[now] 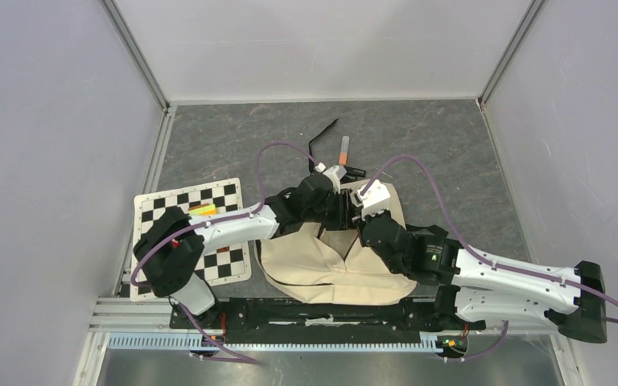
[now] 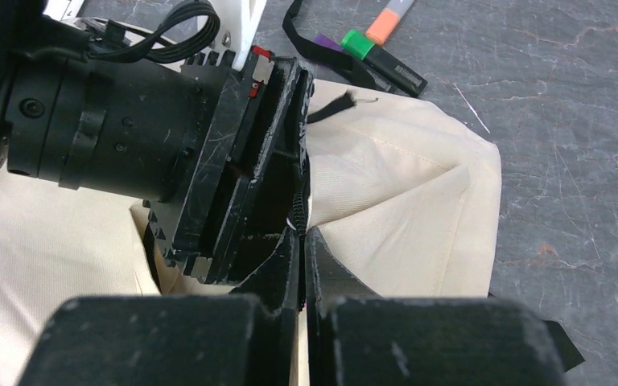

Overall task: Pack the student bag
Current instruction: Place the stationery in the student bag, then pick up the stationery from the center of the board.

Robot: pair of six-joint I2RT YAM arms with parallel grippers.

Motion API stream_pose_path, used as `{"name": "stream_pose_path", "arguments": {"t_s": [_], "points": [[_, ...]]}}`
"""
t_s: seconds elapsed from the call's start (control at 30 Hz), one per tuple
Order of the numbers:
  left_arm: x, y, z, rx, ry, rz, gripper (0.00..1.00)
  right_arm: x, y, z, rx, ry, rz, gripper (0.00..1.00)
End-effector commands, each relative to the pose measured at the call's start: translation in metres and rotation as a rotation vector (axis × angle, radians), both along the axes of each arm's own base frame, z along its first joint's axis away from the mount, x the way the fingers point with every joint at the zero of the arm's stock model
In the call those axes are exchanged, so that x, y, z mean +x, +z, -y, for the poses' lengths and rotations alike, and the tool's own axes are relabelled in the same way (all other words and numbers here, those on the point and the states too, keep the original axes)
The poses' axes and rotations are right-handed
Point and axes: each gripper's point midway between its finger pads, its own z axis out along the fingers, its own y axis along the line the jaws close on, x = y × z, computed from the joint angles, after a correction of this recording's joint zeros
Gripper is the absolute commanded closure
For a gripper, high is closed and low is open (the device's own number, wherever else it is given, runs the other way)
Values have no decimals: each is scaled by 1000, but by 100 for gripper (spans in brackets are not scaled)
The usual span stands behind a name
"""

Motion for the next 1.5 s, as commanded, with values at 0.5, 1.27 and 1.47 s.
{"name": "stream_pose_path", "arguments": {"t_s": [0.5, 1.27, 1.47], "points": [[14, 57, -98, 258, 144, 345, 5, 4, 18, 4, 96, -45, 39, 100], [244, 17, -41, 356, 147, 300, 8, -45, -101, 17, 67, 21, -284, 100], [281, -29, -20, 408, 158, 250, 19, -45, -101, 17, 71, 14, -284, 100]]}}
